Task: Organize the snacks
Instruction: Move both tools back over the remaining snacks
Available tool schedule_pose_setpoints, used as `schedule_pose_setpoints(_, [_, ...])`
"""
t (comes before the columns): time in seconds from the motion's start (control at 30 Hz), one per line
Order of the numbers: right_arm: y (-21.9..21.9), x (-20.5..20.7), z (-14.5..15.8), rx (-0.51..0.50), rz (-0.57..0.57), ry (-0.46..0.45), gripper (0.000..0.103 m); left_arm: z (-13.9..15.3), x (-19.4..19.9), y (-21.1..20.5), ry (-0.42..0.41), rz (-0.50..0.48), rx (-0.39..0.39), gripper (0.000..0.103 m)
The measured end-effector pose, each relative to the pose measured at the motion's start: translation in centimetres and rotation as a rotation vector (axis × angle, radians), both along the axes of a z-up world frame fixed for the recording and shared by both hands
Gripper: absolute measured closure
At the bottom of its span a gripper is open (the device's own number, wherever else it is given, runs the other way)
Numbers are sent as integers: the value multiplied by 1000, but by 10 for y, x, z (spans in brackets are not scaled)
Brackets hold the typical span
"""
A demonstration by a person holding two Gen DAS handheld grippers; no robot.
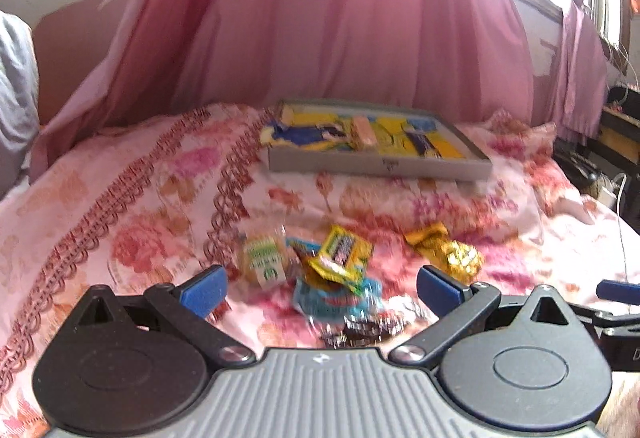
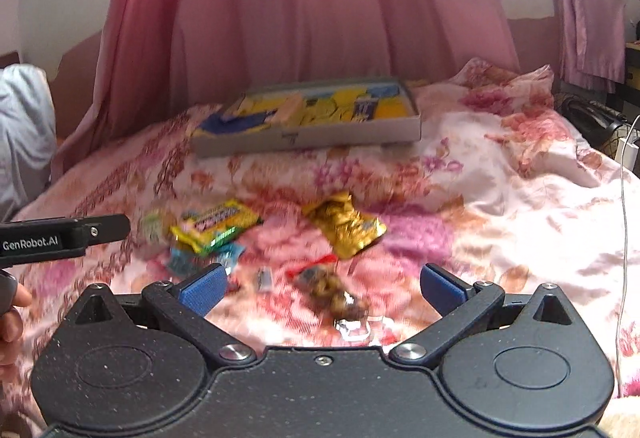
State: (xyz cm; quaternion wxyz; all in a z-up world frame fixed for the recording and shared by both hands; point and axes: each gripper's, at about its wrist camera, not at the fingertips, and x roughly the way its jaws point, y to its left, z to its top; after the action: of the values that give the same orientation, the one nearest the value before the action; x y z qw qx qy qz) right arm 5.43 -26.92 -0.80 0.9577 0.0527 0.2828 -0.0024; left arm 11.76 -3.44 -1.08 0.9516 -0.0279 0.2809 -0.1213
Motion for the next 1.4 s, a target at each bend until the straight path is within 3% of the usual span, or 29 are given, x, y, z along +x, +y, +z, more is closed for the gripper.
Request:
schedule_pose_setpoints(0.23, [-2,12,-11,11,-22,115,1,-24,1,4,97,-1,-15,0])
schedule_pose_setpoints(0.77, [-1,30,-23,30,-1,217,1,-41,14,-6,164,-118,-1,0])
schedule_pose_setpoints(1.17, [-15,56,-22,128,54,272,1,-48,38,-19,157,-285,127,0])
schedule_pose_setpoints(1.4, [-25,95,-25,63,194,304,1,-55,62,-29,189,-409,188,0])
